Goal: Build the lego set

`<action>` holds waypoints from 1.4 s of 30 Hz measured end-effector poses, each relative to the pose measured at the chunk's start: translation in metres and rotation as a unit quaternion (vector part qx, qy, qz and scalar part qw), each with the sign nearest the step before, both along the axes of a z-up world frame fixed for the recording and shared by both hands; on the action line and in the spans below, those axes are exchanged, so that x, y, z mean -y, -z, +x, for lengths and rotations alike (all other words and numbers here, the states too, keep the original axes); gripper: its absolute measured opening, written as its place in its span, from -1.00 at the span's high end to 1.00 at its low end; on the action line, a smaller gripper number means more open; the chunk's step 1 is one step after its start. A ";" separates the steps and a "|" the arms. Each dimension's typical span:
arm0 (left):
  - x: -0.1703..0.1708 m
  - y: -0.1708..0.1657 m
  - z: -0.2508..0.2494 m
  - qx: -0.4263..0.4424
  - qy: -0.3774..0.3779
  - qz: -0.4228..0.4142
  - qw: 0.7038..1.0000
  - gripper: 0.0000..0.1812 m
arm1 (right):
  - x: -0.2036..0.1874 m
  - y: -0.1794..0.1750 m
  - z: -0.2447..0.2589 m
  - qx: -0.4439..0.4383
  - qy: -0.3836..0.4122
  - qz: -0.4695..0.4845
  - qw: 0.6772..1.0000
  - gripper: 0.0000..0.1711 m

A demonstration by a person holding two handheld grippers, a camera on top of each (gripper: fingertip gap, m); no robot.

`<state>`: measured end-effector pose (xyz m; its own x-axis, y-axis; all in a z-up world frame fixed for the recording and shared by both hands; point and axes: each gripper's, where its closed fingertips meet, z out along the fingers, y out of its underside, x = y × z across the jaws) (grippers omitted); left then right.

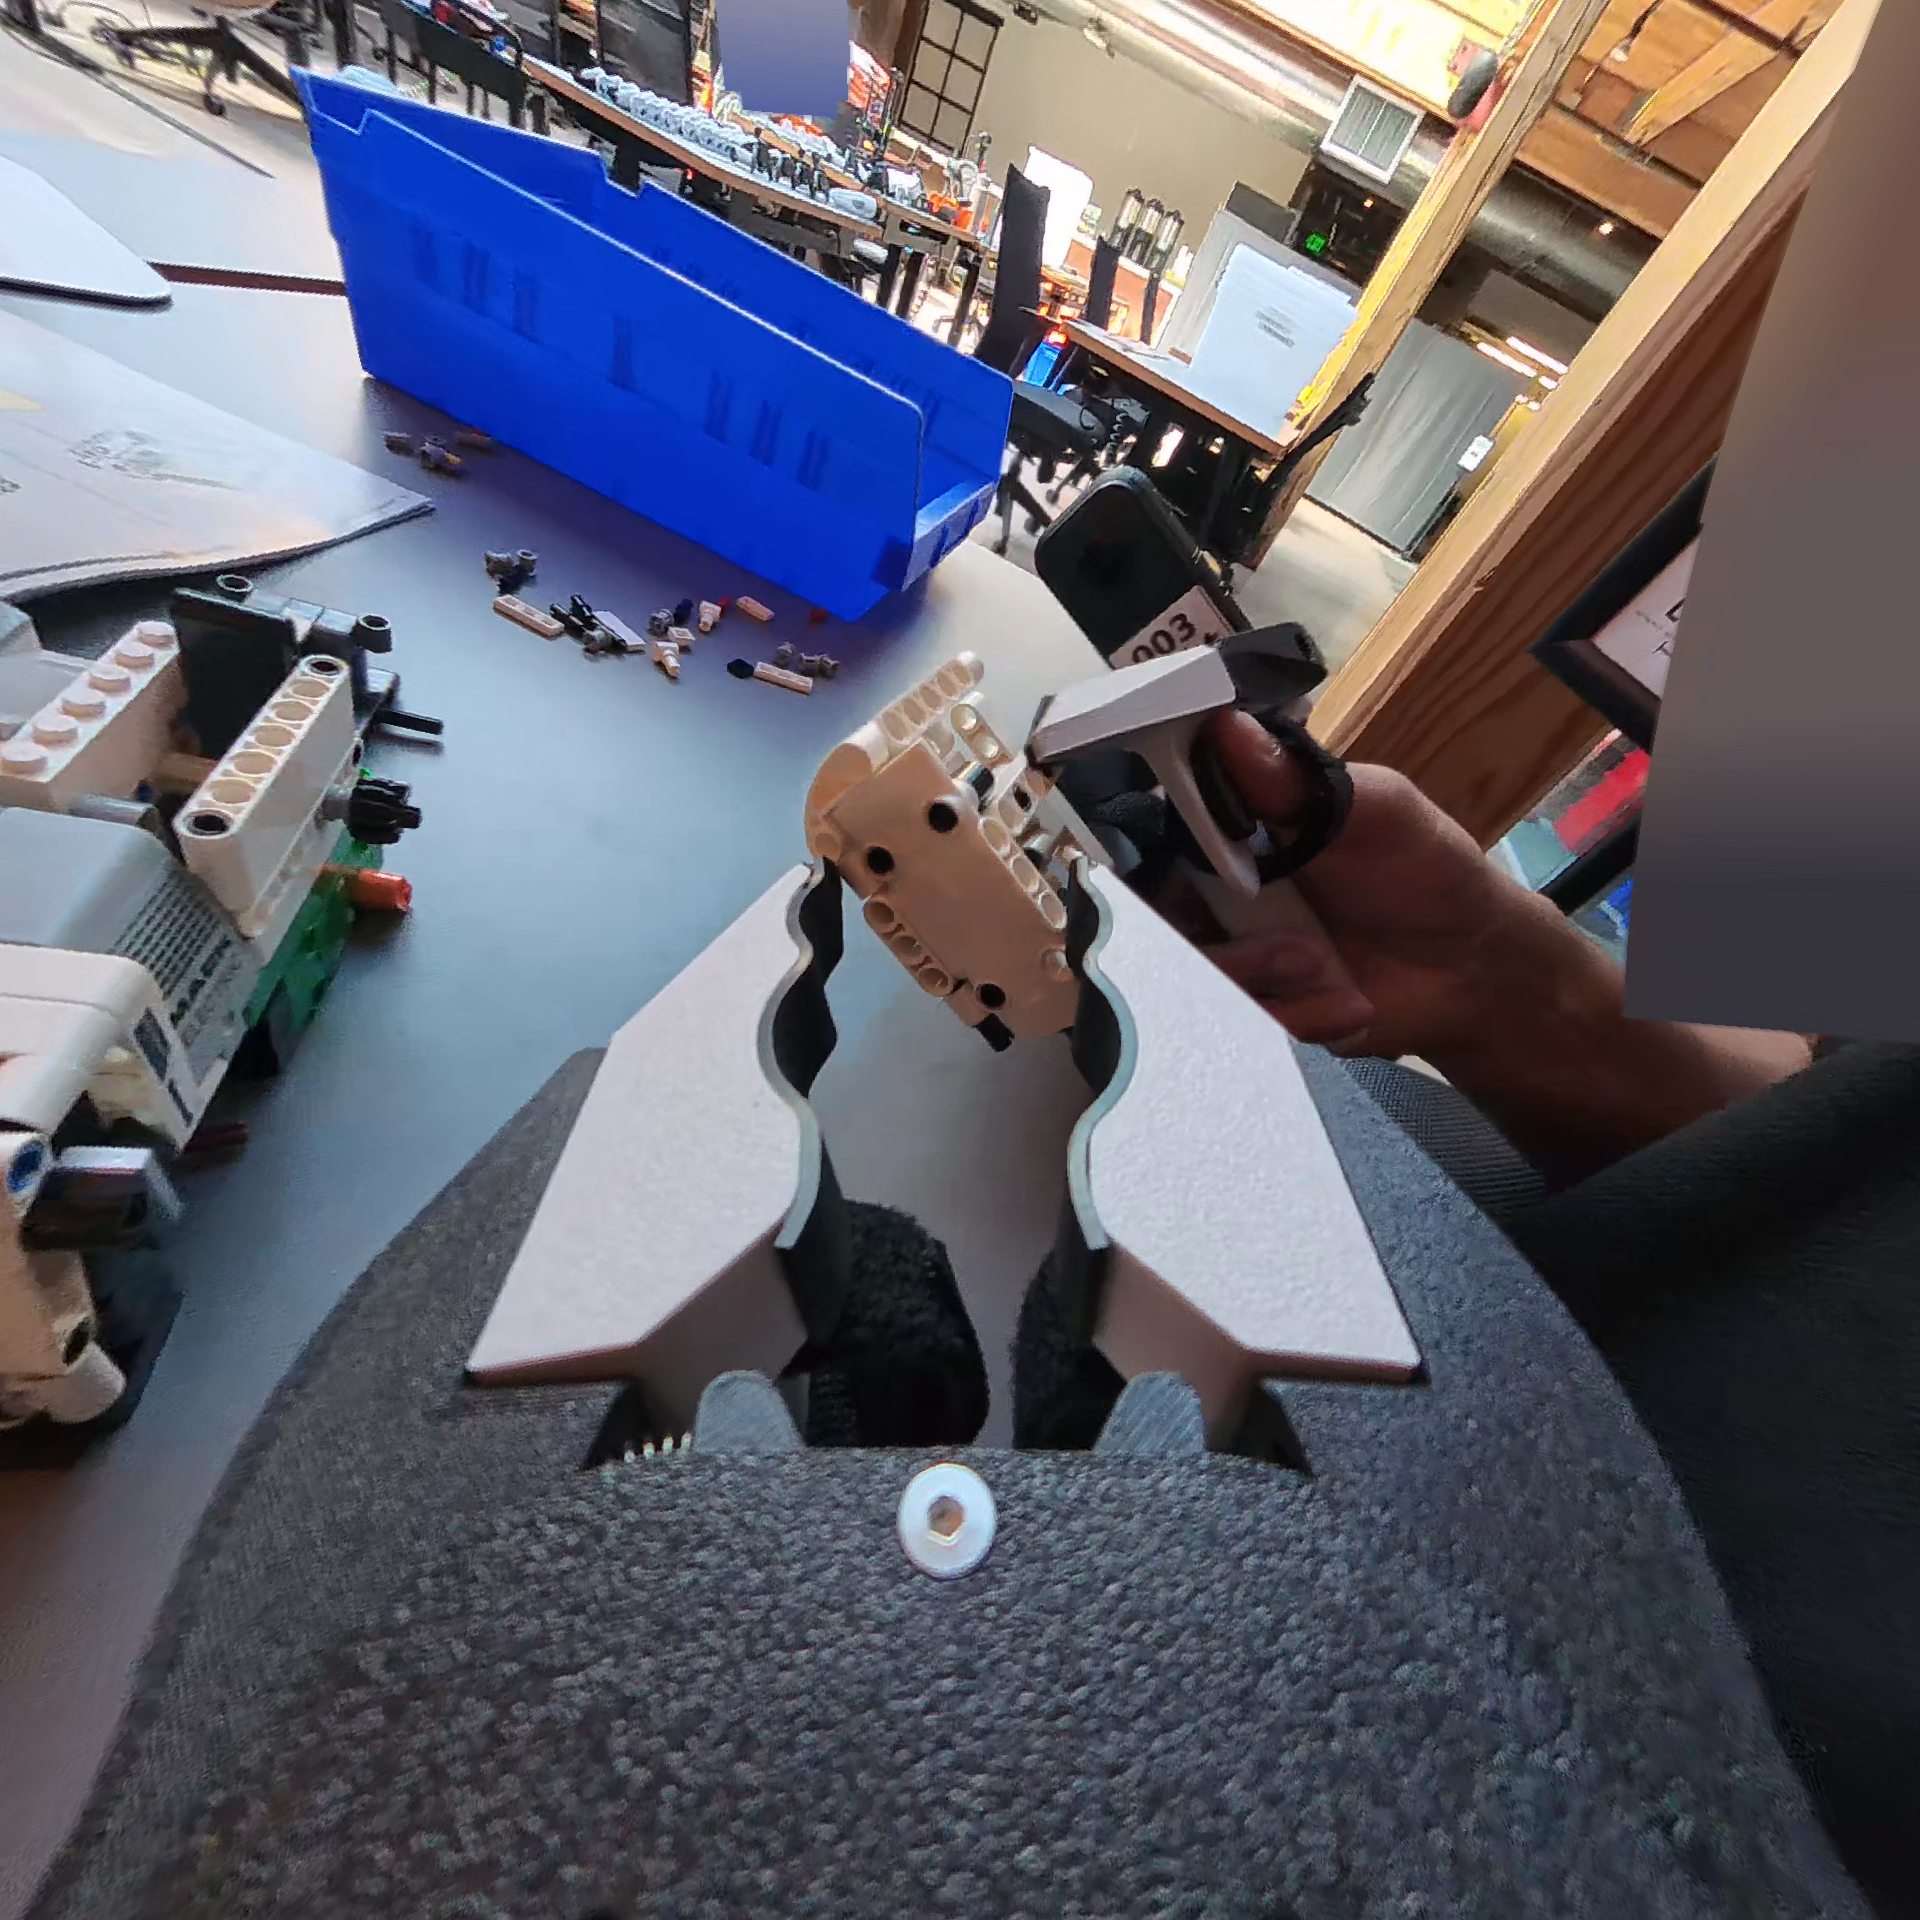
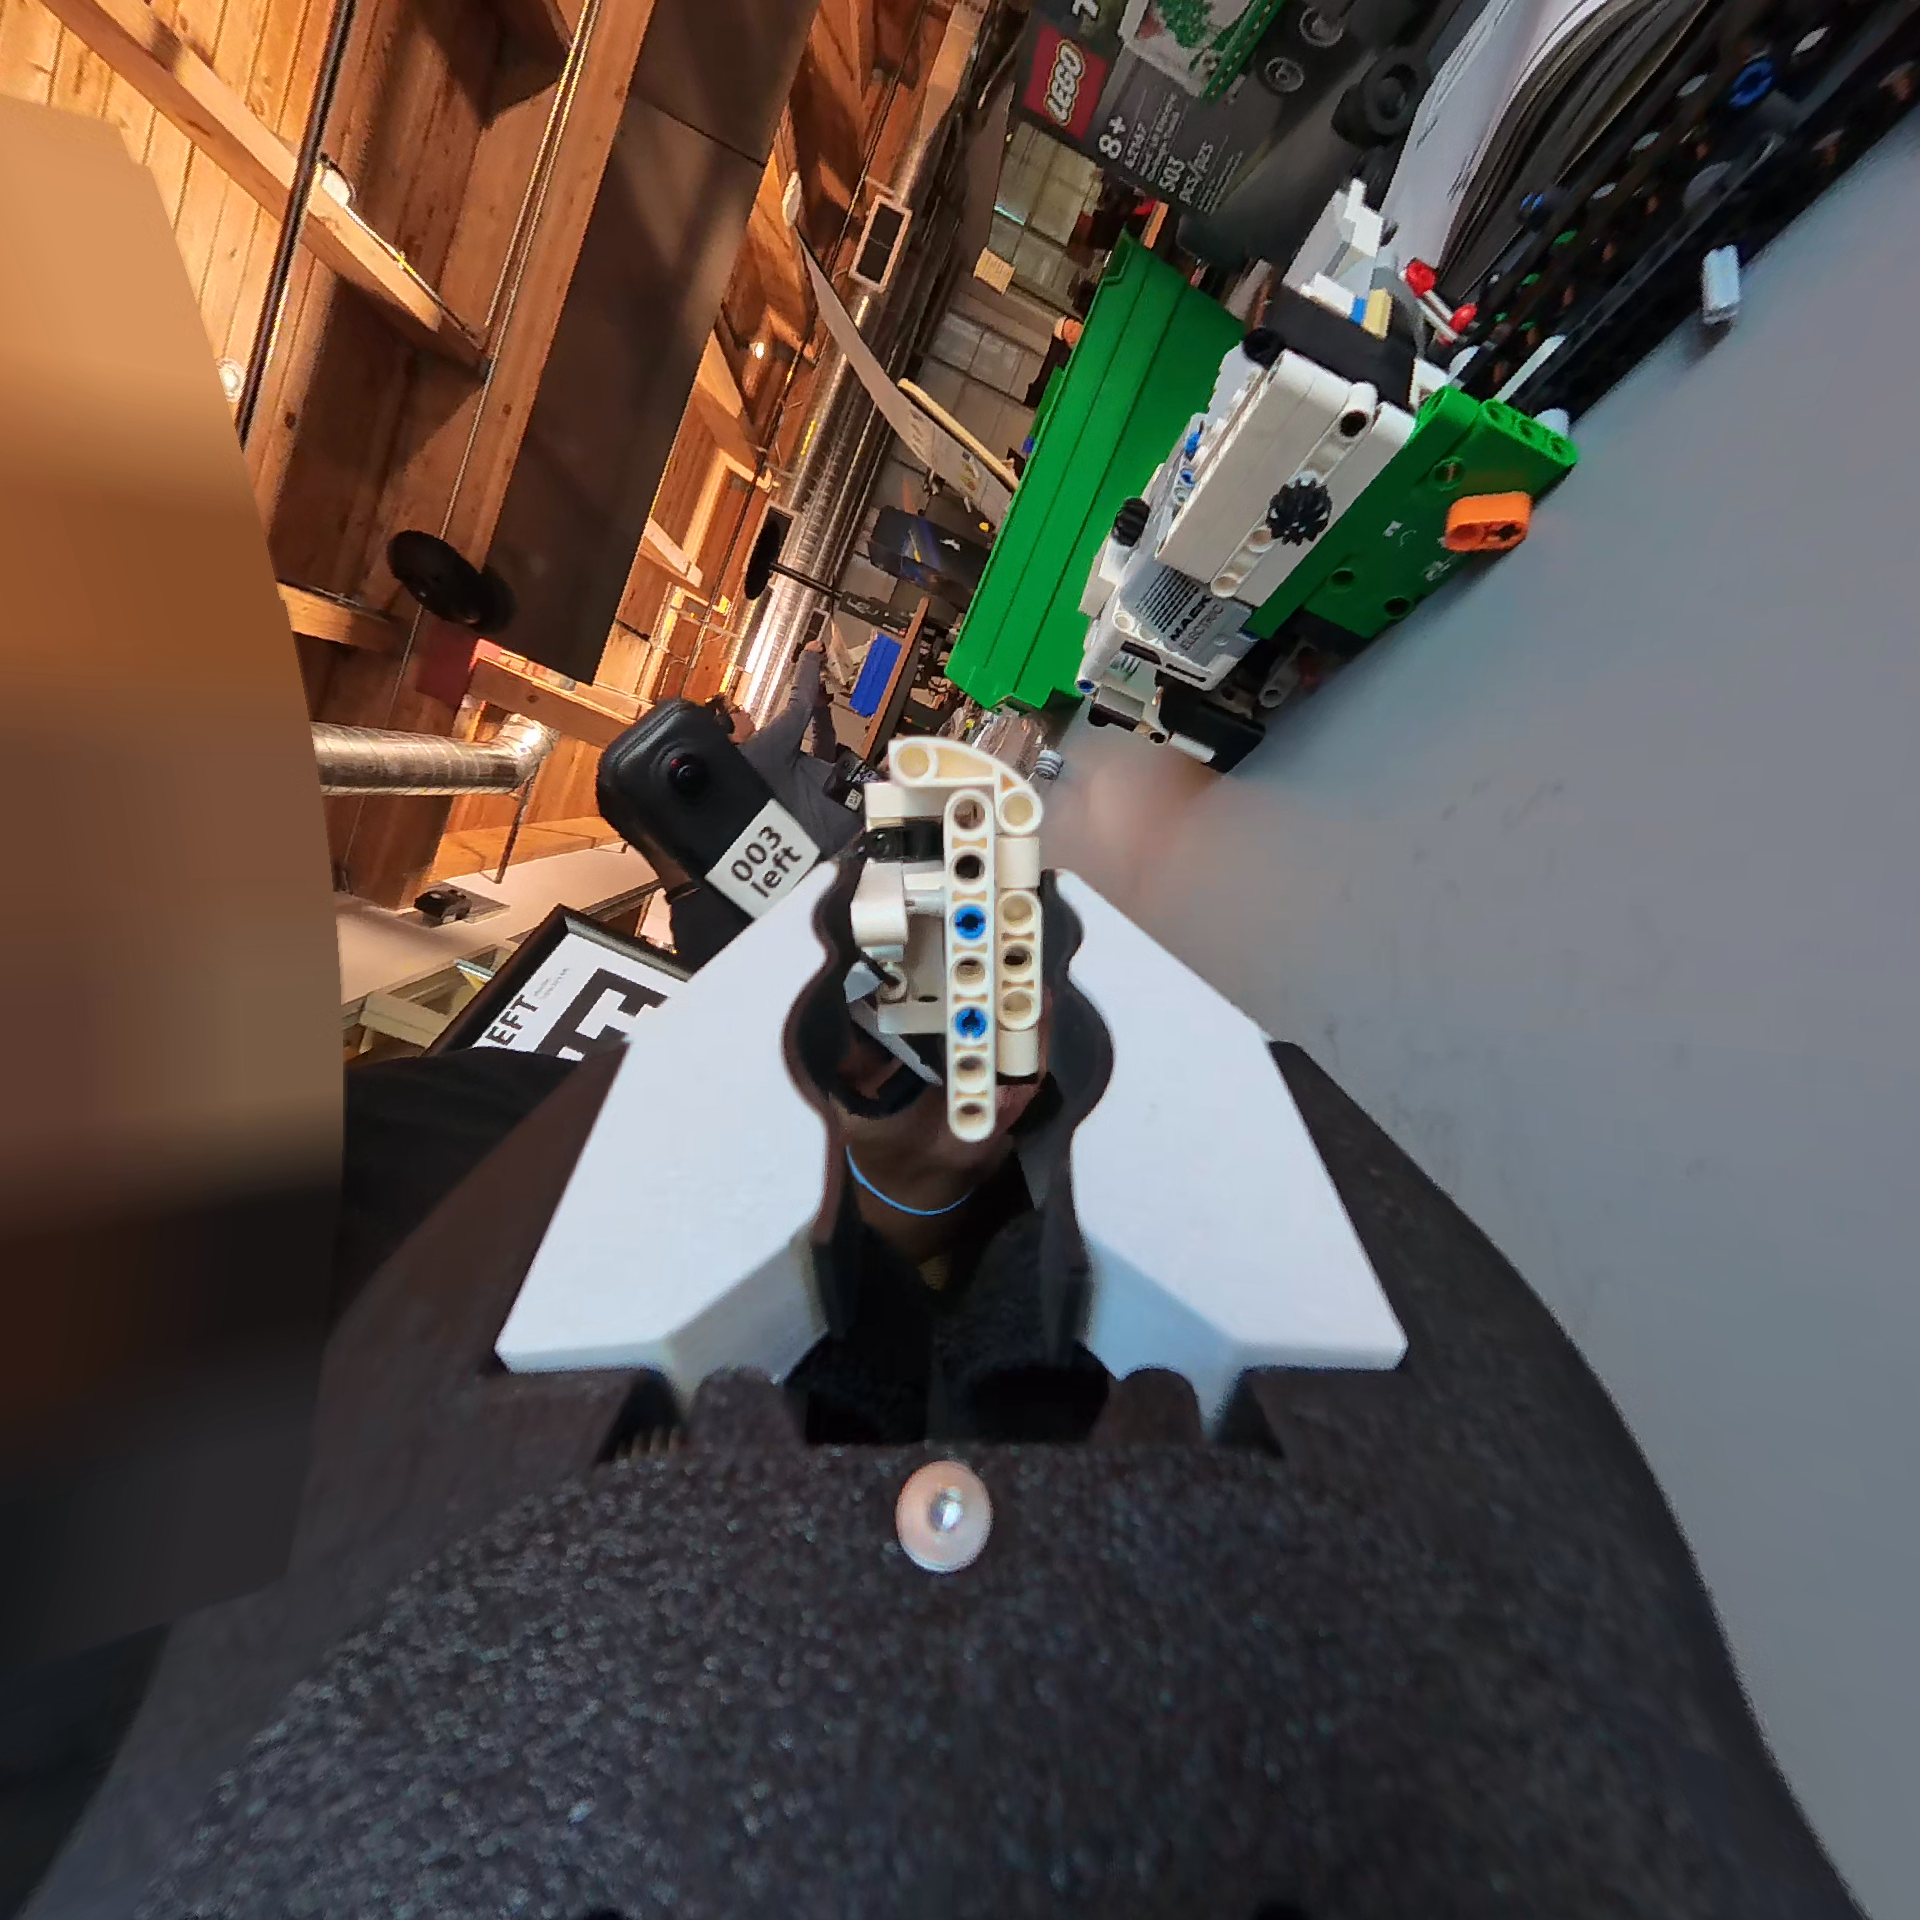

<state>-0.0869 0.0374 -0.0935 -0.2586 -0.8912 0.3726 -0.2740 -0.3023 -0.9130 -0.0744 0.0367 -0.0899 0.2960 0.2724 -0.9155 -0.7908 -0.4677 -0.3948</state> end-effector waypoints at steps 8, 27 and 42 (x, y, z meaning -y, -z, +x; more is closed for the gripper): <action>0.001 -0.002 -0.003 -0.006 0.026 -0.061 0.998 0.52 | 0.002 0.001 -0.003 0.028 0.000 0.002 1.000 0.62; -0.002 -0.009 -0.004 0.011 0.024 -0.176 0.984 0.61 | 0.006 -0.001 -0.008 0.030 0.006 0.001 1.000 0.63; -0.004 -0.011 -0.019 0.015 -0.004 -0.122 0.992 0.54 | 0.003 -0.002 -0.028 -0.047 -0.028 -0.002 0.999 0.62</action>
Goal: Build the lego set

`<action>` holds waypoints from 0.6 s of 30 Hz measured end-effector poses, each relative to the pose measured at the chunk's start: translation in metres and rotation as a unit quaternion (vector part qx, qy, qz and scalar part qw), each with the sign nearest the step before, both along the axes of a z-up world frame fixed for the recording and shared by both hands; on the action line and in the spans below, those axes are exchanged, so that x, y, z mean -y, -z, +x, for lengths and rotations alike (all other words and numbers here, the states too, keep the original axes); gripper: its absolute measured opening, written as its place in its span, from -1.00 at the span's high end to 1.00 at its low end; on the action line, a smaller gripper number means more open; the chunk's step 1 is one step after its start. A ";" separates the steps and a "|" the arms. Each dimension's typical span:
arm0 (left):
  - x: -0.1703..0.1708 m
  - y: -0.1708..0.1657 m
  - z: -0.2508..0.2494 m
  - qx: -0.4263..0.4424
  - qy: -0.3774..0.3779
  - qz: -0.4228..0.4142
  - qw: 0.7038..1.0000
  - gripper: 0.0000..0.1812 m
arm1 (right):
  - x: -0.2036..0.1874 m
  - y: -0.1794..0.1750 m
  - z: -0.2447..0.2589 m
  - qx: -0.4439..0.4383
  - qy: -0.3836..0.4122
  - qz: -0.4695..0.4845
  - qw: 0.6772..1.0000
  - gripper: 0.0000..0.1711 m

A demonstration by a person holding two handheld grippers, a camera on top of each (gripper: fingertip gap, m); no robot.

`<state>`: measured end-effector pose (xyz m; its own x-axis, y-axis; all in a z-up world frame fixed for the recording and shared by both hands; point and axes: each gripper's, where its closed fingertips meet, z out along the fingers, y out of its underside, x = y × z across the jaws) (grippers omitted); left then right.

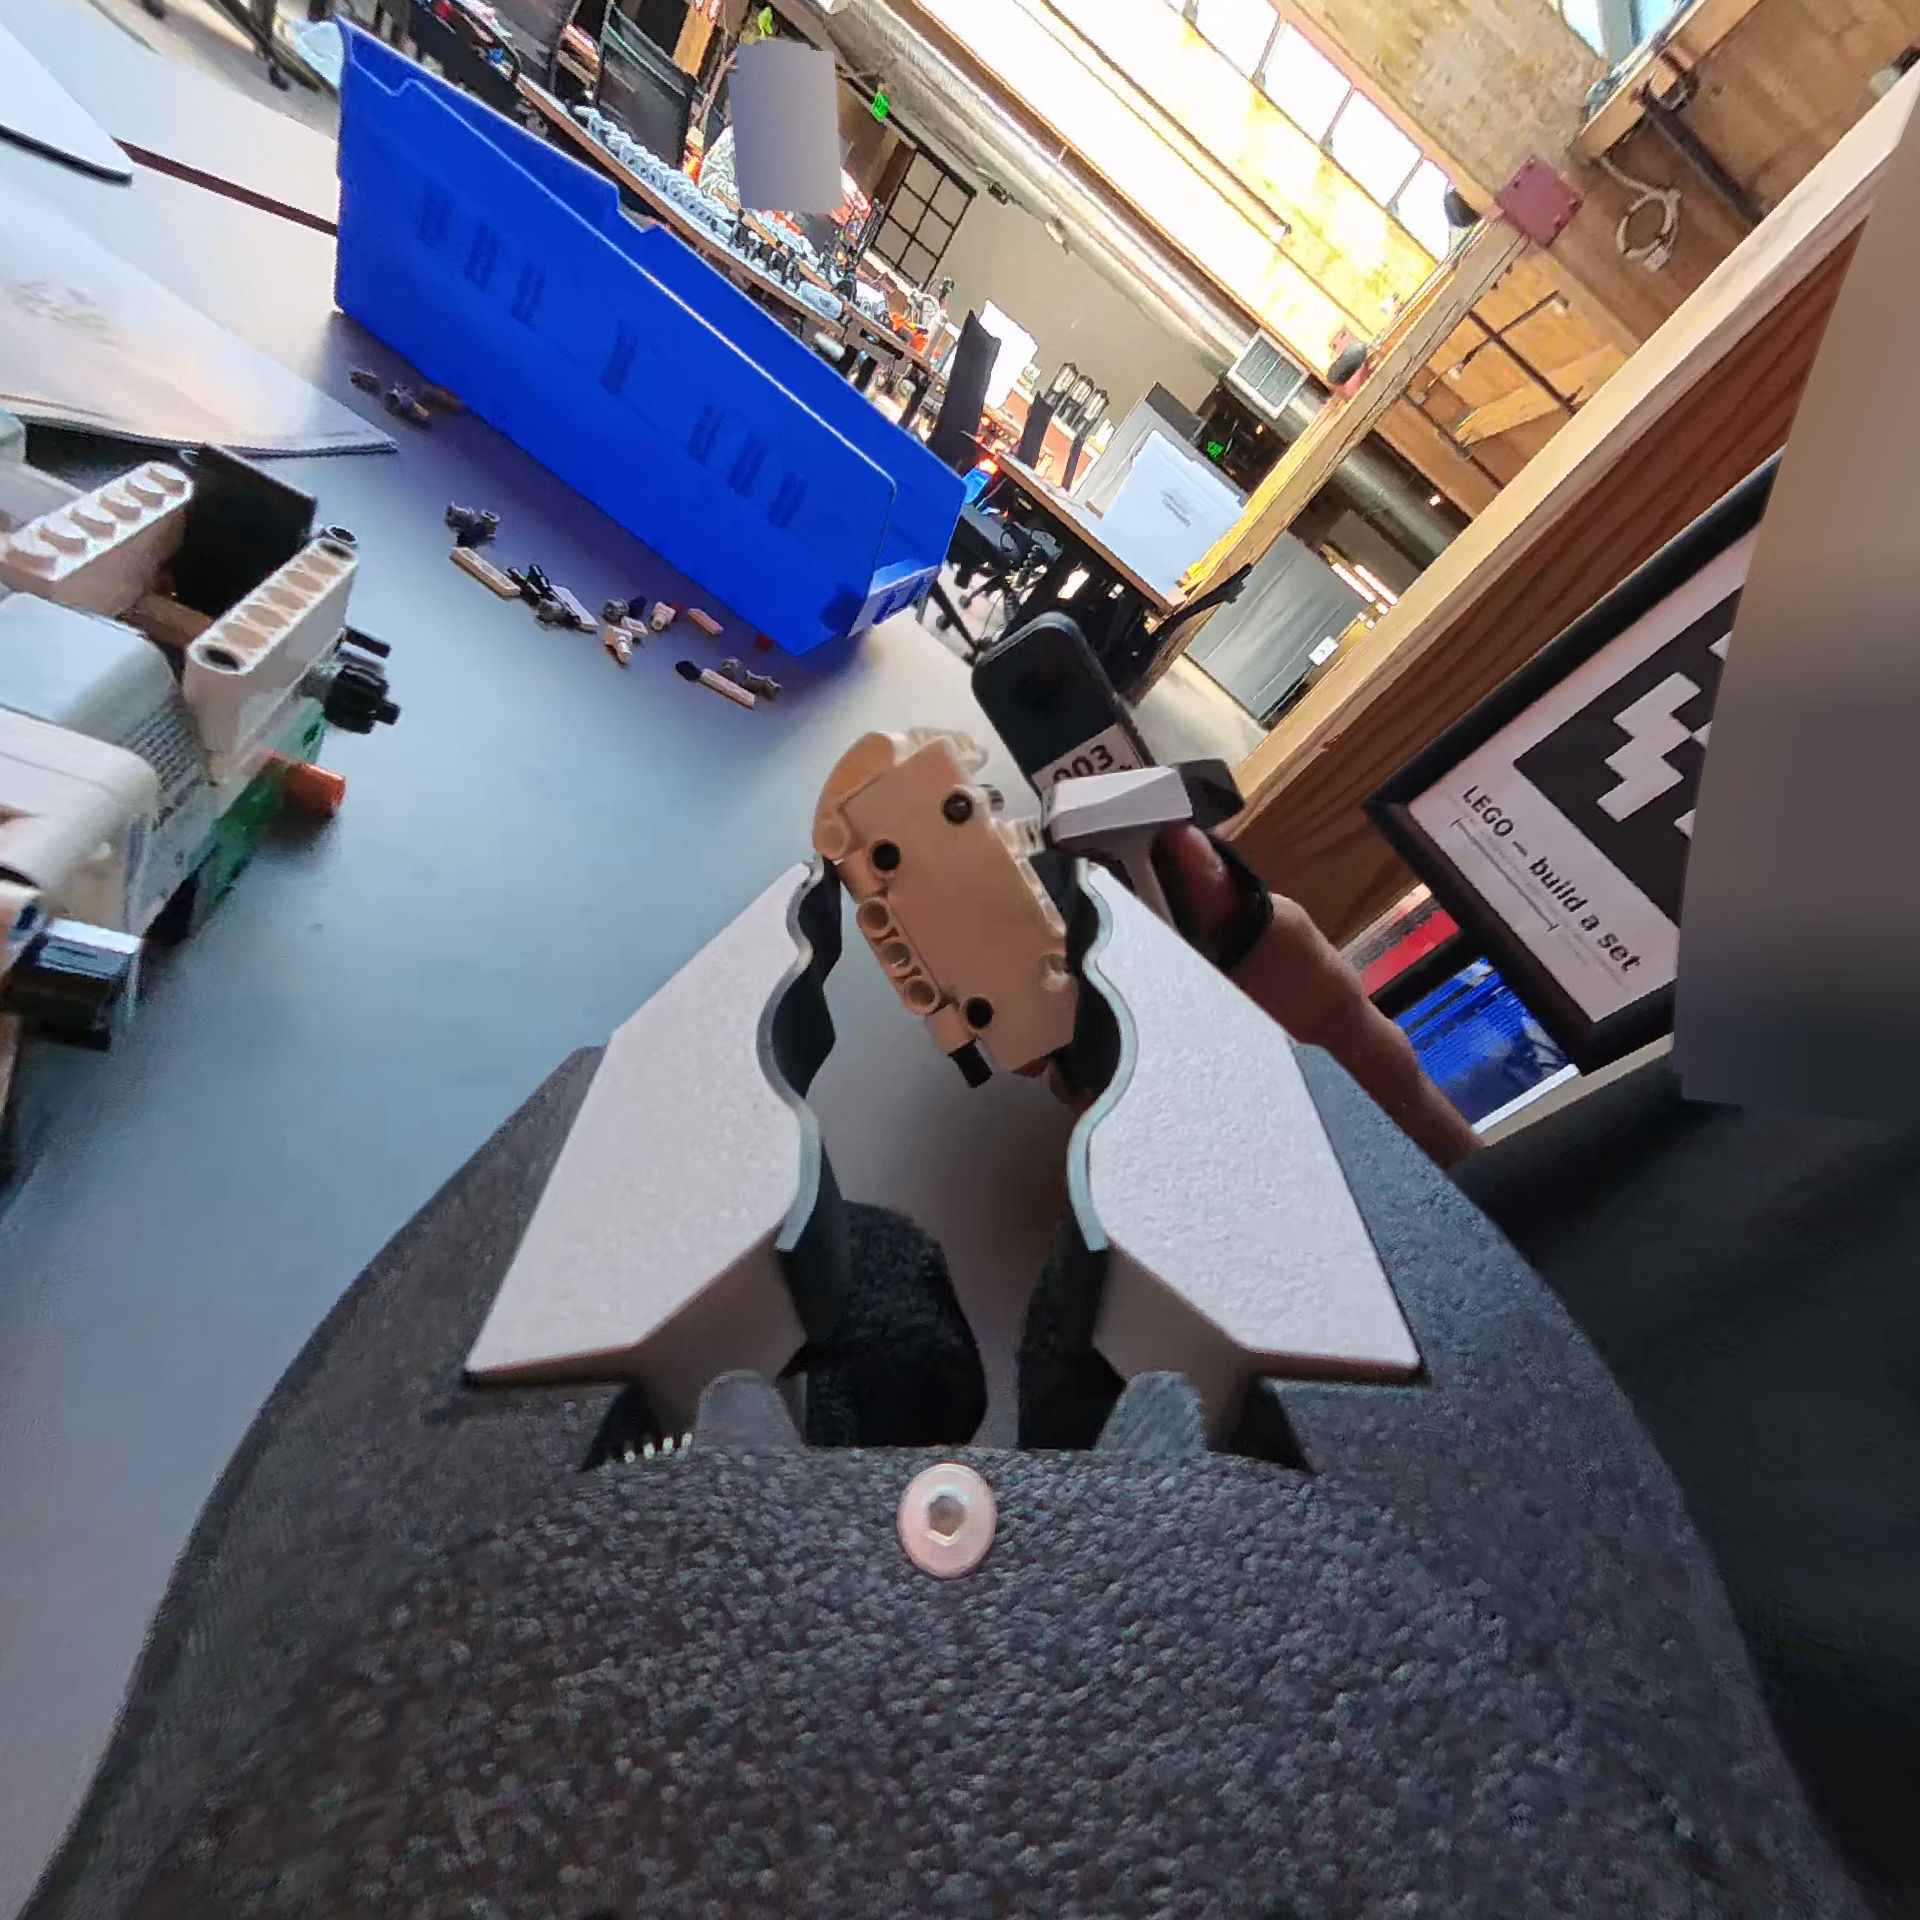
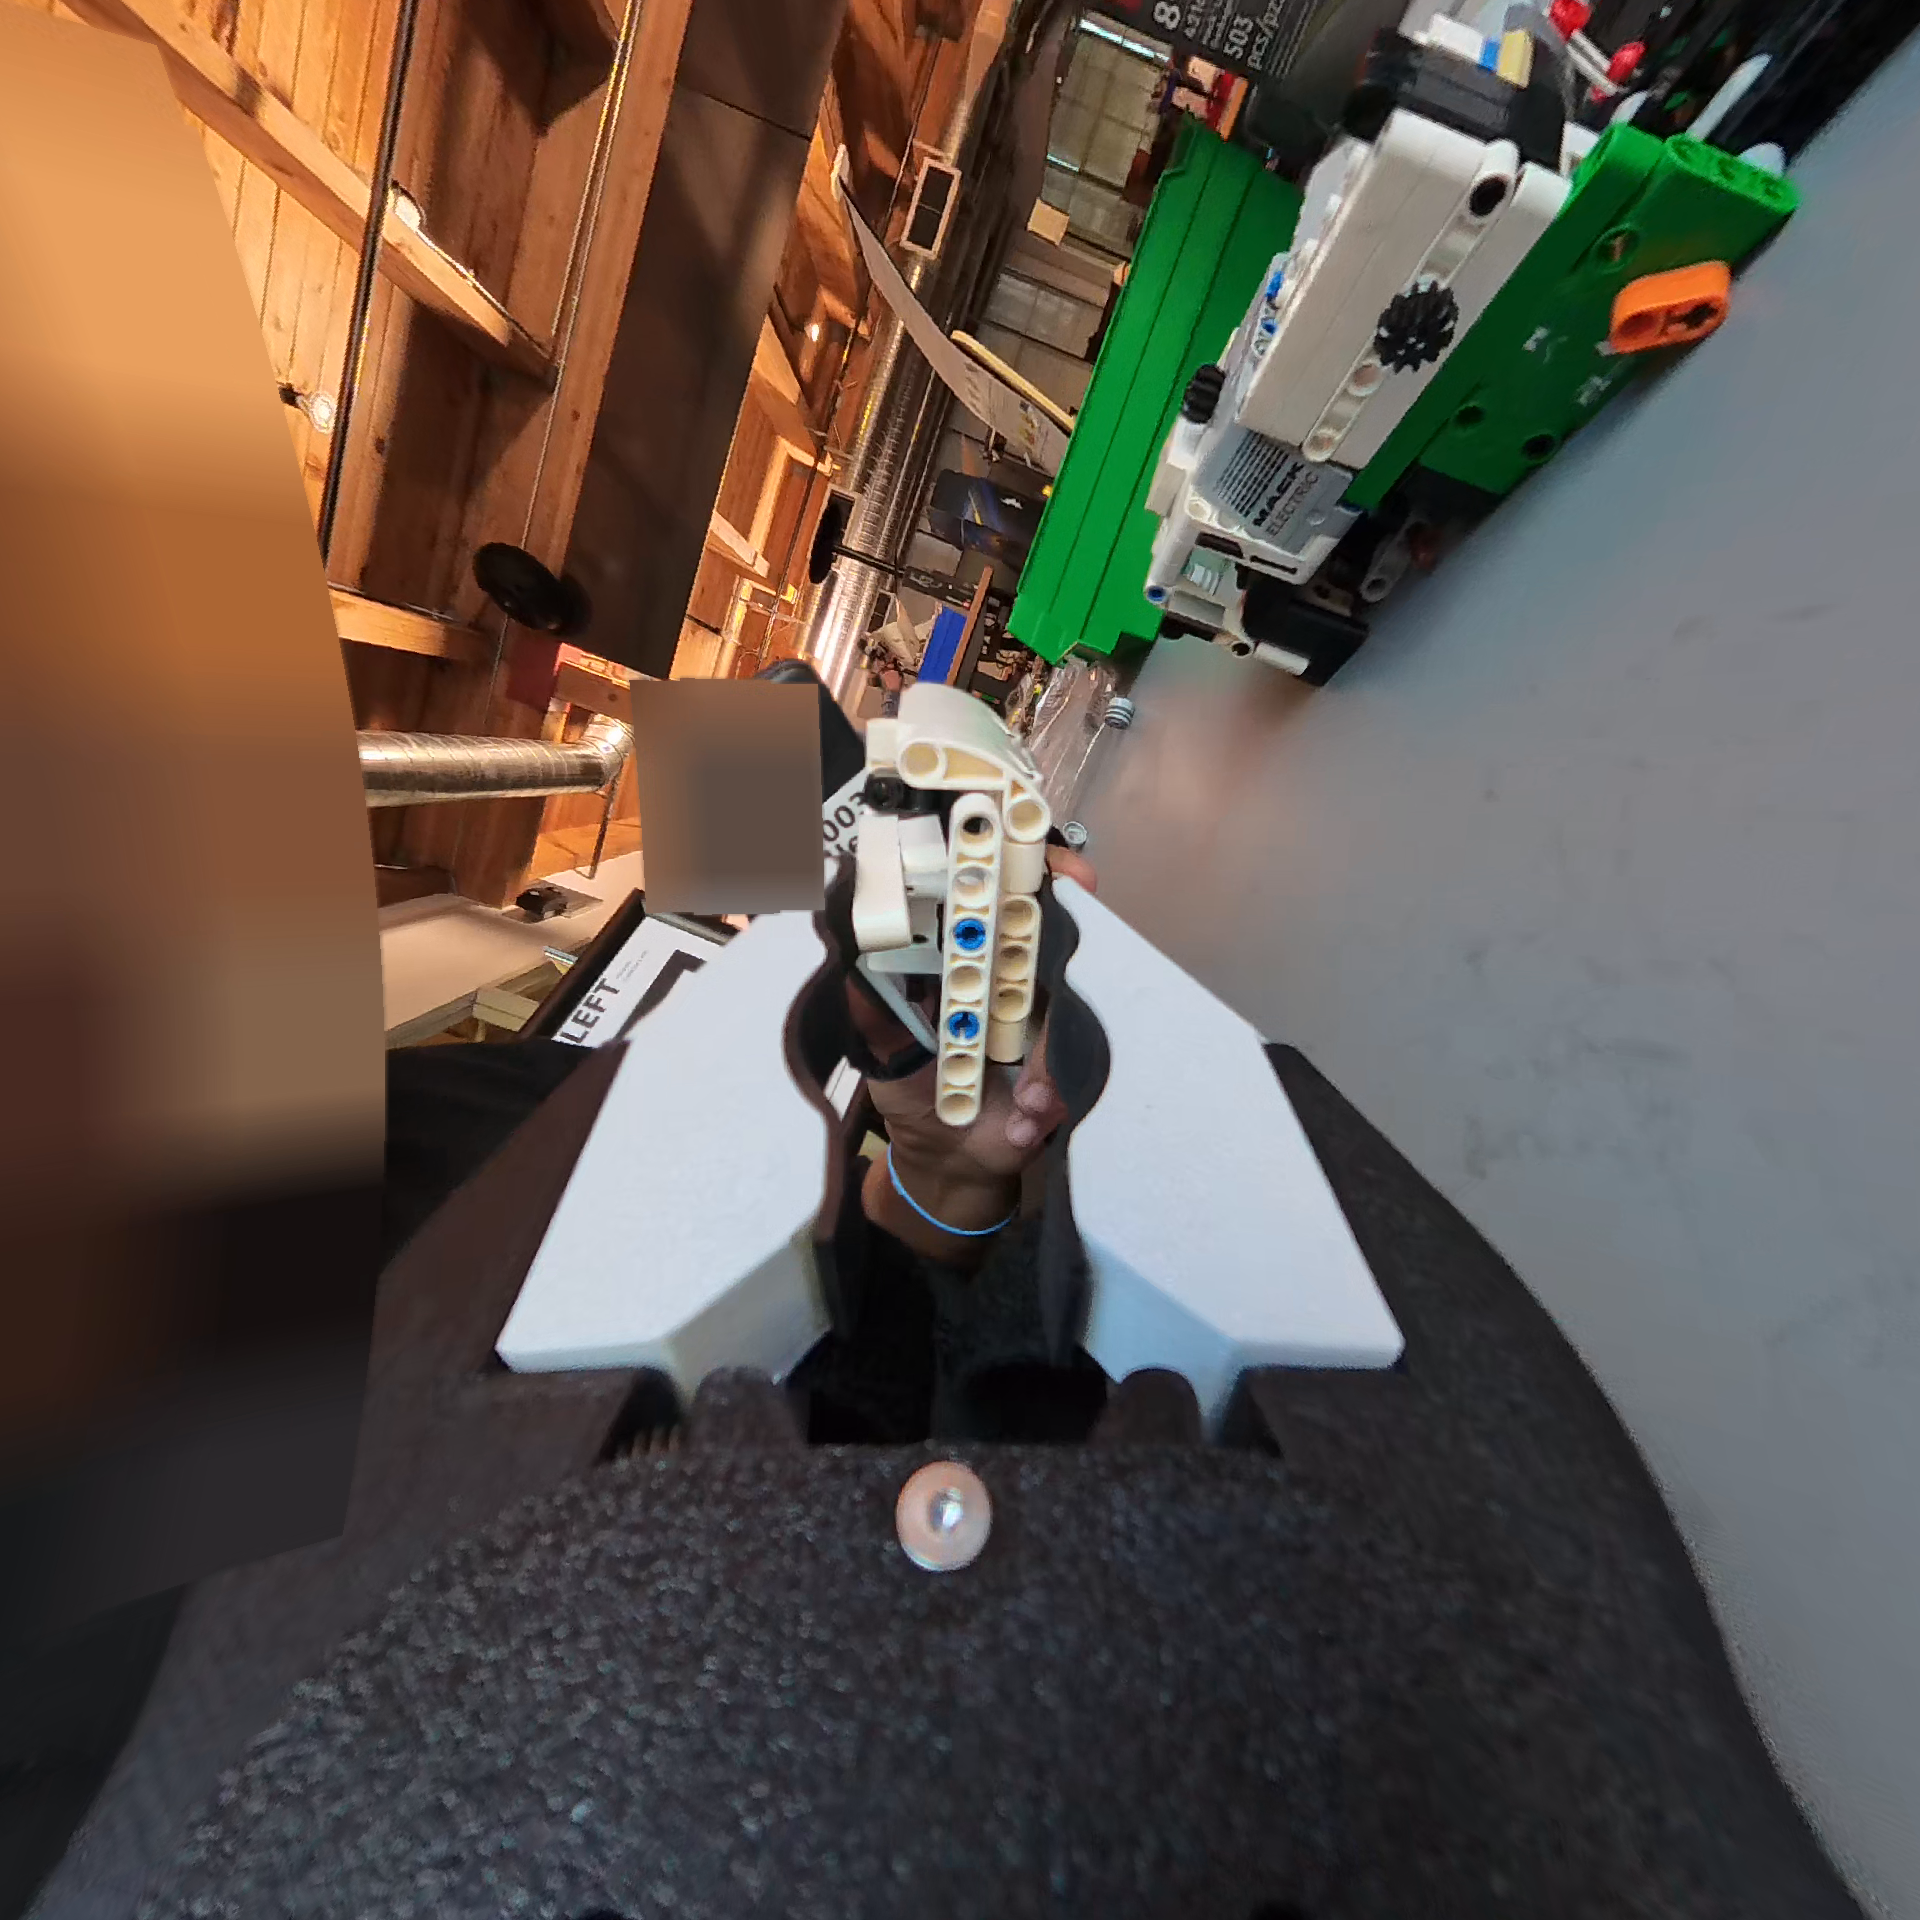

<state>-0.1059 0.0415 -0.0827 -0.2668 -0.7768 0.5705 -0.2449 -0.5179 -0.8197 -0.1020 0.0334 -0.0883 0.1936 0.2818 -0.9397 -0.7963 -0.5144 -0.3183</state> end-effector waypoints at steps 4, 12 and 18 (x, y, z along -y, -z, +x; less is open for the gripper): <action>-0.001 0.002 0.004 -0.008 -0.007 0.002 1.000 0.55 | 0.002 0.002 -0.002 0.010 -0.008 -0.008 1.000 0.62; -0.010 0.001 0.009 -0.012 -0.019 -0.112 0.993 0.61 | 0.001 0.005 -0.009 0.007 -0.021 -0.028 0.999 0.62; -0.018 -0.005 0.009 -0.003 -0.023 -0.153 0.988 0.62 | -0.003 0.006 -0.017 0.107 -0.034 -0.014 0.994 0.59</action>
